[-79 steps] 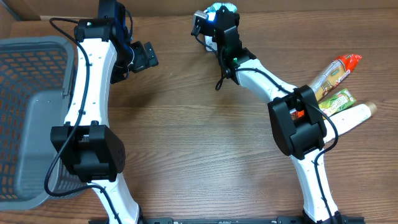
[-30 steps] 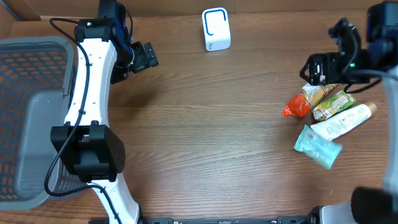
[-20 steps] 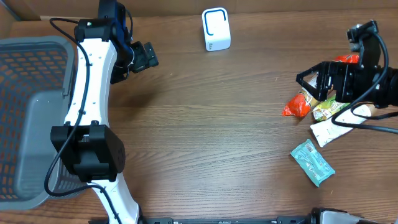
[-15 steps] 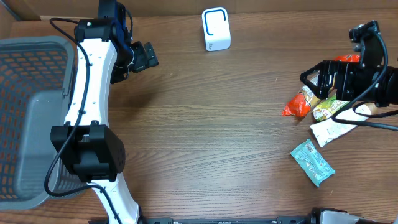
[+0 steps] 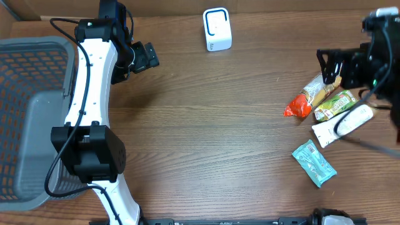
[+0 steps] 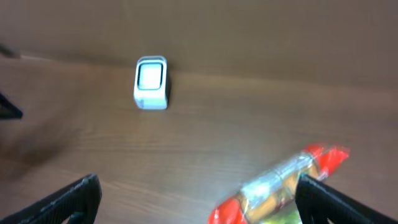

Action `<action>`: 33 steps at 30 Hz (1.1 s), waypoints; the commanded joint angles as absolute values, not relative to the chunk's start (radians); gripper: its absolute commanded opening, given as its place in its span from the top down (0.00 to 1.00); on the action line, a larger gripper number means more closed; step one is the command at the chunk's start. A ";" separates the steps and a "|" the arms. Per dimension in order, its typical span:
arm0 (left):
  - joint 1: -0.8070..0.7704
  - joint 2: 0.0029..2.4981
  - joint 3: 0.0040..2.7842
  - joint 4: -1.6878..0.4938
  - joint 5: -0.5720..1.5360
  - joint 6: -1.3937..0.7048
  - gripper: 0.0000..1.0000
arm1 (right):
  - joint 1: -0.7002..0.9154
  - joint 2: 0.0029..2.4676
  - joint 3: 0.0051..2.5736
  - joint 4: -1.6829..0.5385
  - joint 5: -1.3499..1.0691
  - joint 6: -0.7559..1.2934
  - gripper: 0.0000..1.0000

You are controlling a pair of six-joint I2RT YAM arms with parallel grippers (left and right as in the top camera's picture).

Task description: Scan the item barcode

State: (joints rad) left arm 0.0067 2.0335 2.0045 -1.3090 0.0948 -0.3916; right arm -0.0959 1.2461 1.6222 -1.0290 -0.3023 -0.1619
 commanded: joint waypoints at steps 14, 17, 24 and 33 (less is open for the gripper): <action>0.006 2.042 2.004 -1.307 0.101 -0.408 0.00 | 0.039 0.479 0.366 -0.030 -0.158 -0.179 0.00; 0.006 2.042 2.004 -1.307 0.101 -0.408 0.01 | 0.055 0.392 0.204 0.103 -0.157 -0.180 0.00; 0.006 2.042 2.004 -1.307 0.101 -0.408 0.00 | 0.110 0.184 0.008 0.101 -0.142 -0.180 0.00; 0.006 2.042 2.004 -1.307 0.101 -0.408 0.01 | 0.166 0.082 0.008 -0.074 -0.131 -0.180 0.00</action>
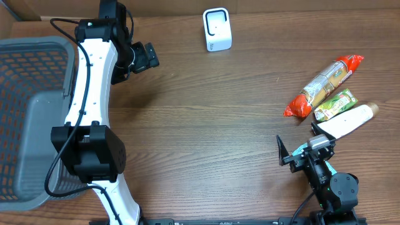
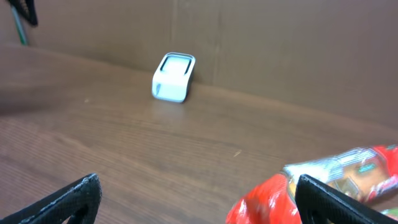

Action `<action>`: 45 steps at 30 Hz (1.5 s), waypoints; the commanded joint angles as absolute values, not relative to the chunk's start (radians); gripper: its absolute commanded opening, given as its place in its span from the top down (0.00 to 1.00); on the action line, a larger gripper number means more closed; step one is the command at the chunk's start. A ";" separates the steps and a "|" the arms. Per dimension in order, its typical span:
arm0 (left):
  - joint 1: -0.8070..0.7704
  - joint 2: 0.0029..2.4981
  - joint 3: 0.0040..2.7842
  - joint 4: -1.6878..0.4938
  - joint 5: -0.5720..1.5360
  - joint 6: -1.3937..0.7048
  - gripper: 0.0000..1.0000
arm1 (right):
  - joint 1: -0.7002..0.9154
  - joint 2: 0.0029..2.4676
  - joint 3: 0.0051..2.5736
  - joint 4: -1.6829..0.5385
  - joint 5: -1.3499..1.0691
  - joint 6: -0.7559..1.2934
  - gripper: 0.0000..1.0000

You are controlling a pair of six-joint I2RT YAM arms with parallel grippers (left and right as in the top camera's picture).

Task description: Scan the item barcode

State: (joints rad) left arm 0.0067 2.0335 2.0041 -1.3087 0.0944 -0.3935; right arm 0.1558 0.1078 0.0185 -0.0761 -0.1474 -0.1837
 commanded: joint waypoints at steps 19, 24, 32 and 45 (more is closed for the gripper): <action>0.006 2.042 2.004 -1.307 0.101 -0.408 0.01 | 0.165 0.075 0.008 -0.073 -0.131 -0.180 0.00; 0.006 2.042 2.004 -1.308 0.101 -0.408 0.00 | 0.165 0.075 0.008 -0.073 -0.131 -0.180 0.00; 0.006 2.042 2.004 -1.308 0.101 -0.407 0.00 | 0.165 0.075 0.008 -0.073 -0.131 -0.180 0.00; -0.048 1.823 1.757 -0.942 -0.055 -0.308 0.00 | 0.165 0.075 0.008 -0.073 -0.131 -0.180 0.00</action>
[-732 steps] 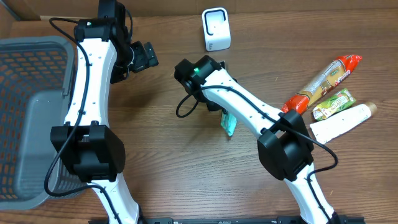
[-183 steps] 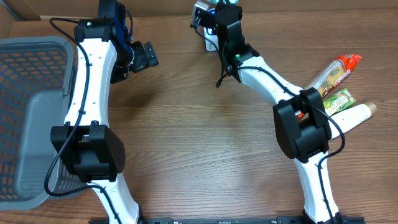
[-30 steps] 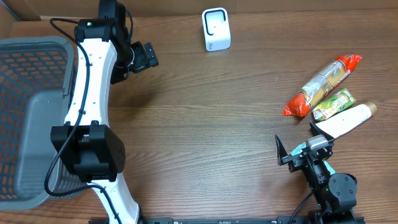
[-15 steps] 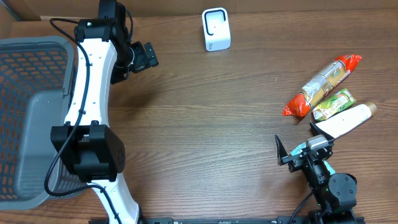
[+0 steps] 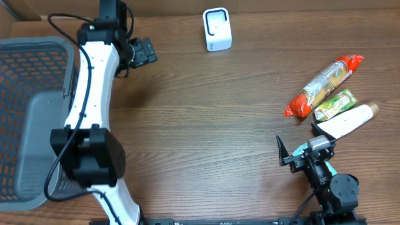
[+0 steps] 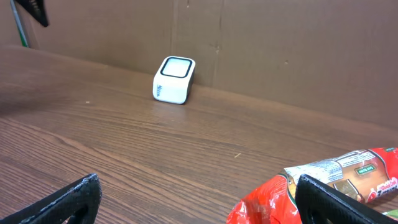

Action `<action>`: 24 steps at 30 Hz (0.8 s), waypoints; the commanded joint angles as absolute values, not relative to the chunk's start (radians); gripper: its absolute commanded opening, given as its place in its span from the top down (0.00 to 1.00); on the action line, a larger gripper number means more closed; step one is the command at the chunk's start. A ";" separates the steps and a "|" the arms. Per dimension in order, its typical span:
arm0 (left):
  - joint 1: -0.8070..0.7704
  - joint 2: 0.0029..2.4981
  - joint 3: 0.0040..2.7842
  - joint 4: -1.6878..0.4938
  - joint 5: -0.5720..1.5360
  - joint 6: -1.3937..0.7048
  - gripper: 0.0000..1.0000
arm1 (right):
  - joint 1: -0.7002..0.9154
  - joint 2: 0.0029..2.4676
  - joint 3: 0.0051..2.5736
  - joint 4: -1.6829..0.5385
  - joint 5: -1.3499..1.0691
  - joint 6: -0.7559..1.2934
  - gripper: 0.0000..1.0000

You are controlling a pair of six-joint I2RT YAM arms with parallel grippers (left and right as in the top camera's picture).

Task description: Scan the item barcode

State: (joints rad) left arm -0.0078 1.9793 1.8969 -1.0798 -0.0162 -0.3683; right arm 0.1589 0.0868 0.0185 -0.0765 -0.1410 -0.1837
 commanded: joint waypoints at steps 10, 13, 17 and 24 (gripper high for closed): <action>-0.031 1.167 0.813 -0.074 0.138 0.037 0.00 | 0.165 0.075 0.008 -0.073 -0.131 -0.180 0.00; -0.013 1.003 0.618 0.047 0.166 0.111 0.01 | 0.165 0.075 0.008 -0.073 -0.131 -0.180 0.00; 0.002 0.781 0.398 0.173 0.138 0.143 0.00 | 0.165 0.075 0.008 -0.073 -0.131 -0.180 0.00; 0.007 0.459 0.160 0.192 0.094 0.146 0.00 | 0.165 0.075 0.008 -0.073 -0.131 -0.180 0.00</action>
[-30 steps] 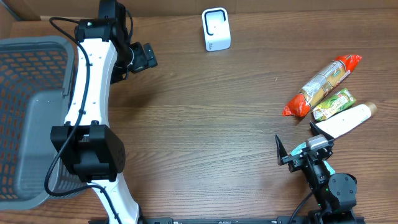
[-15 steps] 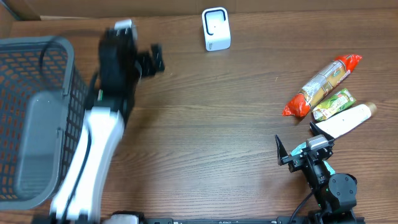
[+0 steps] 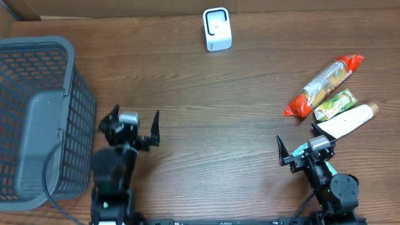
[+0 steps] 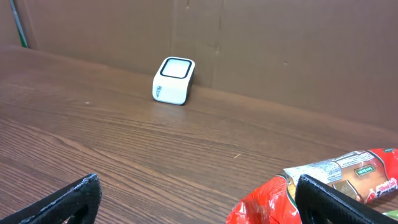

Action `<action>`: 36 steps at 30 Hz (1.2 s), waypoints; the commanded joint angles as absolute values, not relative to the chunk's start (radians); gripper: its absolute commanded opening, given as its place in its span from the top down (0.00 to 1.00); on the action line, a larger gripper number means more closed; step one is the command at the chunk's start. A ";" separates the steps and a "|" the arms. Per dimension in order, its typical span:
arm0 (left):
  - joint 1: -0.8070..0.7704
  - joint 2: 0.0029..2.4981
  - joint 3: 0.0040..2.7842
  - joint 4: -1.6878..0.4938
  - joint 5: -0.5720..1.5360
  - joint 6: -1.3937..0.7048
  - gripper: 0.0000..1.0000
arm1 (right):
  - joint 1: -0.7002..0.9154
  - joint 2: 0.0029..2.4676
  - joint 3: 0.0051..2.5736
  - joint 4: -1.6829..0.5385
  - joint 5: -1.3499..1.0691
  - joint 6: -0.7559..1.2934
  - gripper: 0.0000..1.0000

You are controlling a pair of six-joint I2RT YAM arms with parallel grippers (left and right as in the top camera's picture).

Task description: Scan the item barcode

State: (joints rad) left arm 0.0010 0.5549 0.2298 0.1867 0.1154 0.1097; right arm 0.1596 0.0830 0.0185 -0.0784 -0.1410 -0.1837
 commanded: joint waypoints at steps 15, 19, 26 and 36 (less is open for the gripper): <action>0.007 0.092 0.005 -0.049 0.095 0.149 0.00 | 0.165 0.075 0.008 -0.073 -0.131 -0.180 0.00; 0.007 0.020 0.005 -0.071 0.091 0.146 0.01 | 0.165 0.075 0.008 -0.073 -0.131 -0.180 0.00; 0.006 0.012 0.006 -0.071 0.090 0.146 0.01 | 0.165 0.075 0.008 -0.073 -0.131 -0.180 0.00; 0.006 0.012 0.006 -0.071 0.090 0.146 0.01 | 0.165 0.075 0.008 -0.073 -0.131 -0.180 0.00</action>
State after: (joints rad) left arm 0.0010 0.0189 0.0090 -0.0681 0.0971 0.1345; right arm 0.1596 0.0830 0.0185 -0.0780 -0.1410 -0.1841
